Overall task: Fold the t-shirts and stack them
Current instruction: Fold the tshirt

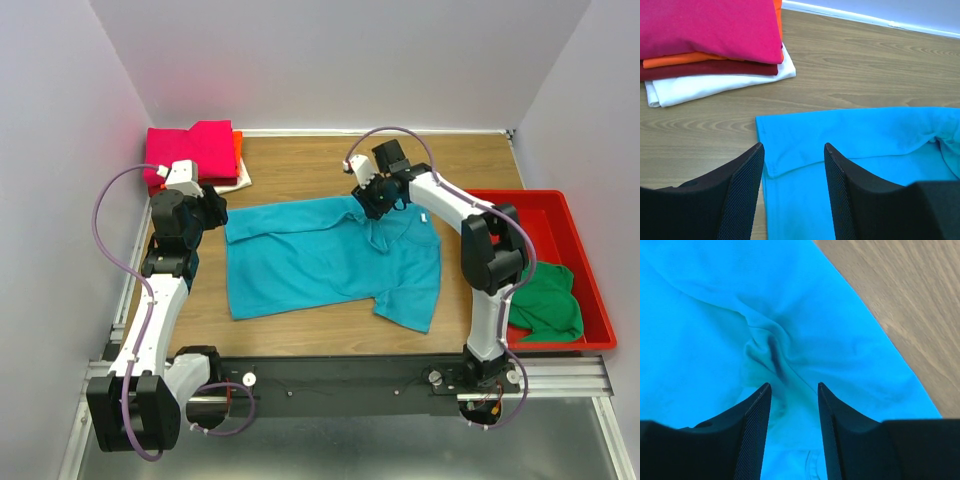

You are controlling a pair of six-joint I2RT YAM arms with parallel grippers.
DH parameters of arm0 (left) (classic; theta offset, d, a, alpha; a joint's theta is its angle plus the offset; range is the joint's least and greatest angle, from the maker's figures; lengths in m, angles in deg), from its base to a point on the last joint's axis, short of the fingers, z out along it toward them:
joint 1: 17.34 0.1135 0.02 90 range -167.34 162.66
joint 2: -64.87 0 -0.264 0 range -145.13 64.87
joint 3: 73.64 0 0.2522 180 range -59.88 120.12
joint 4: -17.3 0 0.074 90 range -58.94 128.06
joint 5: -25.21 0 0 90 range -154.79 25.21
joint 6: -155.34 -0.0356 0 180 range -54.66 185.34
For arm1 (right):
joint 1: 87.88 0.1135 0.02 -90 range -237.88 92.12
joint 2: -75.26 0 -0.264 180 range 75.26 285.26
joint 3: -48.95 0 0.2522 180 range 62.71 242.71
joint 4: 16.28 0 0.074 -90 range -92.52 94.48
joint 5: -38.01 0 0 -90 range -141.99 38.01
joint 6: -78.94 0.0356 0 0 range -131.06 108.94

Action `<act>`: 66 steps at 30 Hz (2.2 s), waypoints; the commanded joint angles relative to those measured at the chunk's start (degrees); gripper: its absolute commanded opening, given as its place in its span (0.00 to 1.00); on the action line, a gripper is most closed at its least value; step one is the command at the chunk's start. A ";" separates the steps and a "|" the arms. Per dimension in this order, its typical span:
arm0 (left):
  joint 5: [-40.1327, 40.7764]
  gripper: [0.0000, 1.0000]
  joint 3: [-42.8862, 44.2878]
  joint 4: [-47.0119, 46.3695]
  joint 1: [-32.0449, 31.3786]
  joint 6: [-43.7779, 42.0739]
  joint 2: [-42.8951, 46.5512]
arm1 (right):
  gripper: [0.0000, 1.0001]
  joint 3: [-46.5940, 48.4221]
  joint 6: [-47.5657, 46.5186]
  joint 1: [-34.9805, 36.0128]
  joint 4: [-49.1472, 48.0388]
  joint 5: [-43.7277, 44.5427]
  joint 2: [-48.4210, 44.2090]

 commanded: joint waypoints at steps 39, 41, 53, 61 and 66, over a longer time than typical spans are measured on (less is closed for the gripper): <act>-1.69 0.59 0.34 -1.10 -0.20 -0.57 -0.82 | 0.21 -6.83 -8.02 13.72 -4.52 19.82 -1.26; -1.69 0.59 0.26 -1.10 -0.11 -0.57 -0.90 | 0.19 -6.92 -7.84 14.07 -4.52 19.12 -1.79; -1.60 0.59 0.34 -1.01 -0.11 -0.57 -0.99 | 0.04 -5.78 -3.10 14.34 -2.15 5.95 -2.94; -1.52 0.59 0.26 -0.92 -0.20 -0.66 -1.17 | 0.12 -1.47 1.21 14.34 -1.45 1.88 1.80; -1.52 0.59 0.26 -0.84 -0.20 -0.75 -1.34 | 0.43 0.99 2.62 13.81 -1.36 4.00 3.04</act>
